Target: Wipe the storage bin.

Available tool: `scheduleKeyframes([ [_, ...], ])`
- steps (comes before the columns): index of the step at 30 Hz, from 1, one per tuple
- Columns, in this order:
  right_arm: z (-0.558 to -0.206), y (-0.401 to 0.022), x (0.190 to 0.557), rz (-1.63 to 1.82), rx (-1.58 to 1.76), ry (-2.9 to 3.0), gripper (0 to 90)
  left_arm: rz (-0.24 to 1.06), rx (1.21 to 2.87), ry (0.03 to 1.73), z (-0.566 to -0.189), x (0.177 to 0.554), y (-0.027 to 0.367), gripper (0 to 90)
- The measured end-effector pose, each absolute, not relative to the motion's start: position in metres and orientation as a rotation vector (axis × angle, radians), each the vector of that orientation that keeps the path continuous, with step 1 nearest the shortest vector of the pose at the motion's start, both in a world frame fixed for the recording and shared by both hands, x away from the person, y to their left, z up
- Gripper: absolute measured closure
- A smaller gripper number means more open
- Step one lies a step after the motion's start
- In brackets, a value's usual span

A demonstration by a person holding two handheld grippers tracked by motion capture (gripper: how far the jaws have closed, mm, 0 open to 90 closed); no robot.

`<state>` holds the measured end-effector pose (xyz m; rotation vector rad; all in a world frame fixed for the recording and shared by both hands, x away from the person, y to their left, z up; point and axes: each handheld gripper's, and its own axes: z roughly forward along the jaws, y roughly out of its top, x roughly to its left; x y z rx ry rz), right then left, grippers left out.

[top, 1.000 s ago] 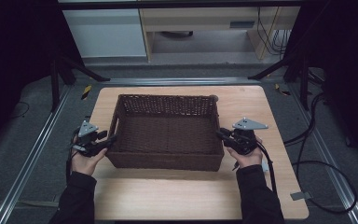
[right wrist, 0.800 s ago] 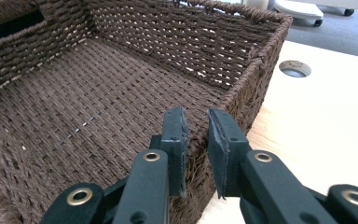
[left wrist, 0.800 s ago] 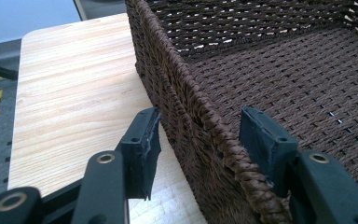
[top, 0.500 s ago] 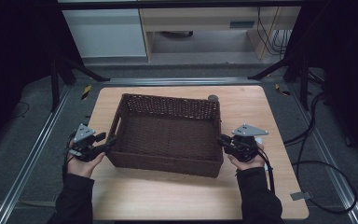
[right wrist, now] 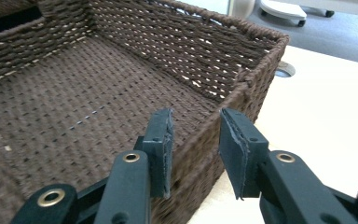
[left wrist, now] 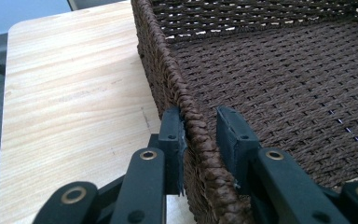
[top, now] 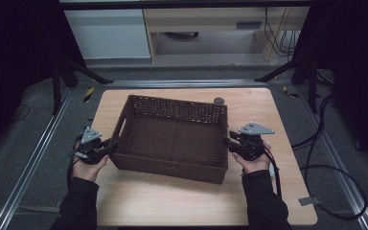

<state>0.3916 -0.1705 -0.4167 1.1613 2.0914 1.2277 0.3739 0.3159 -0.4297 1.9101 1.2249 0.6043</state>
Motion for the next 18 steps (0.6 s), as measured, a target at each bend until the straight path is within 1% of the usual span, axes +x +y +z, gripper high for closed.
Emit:
scheduleKeyframes([
  [4, -0.419, -0.169, 0.393, 1.245, 1.167, 2.111, 70.9, 0.597, 1.912, 1.208, -0.427, 0.373, 0.319, 68.9],
  [8, -0.417, -0.168, 0.391, 1.217, 1.173, 2.126, 72.7, 0.601, 1.907, 1.188, -0.421, 0.368, 0.32, 65.8],
  [13, -0.414, -0.168, 0.381, 1.205, 1.176, 2.153, 72.7, 0.614, 1.904, 1.19, -0.42, 0.363, 0.321, 67.4],
  [18, -0.408, -0.168, 0.375, 1.182, 1.17, 2.2, 70.9, 0.625, 1.899, 1.206, -0.421, 0.366, 0.322, 73.1],
])
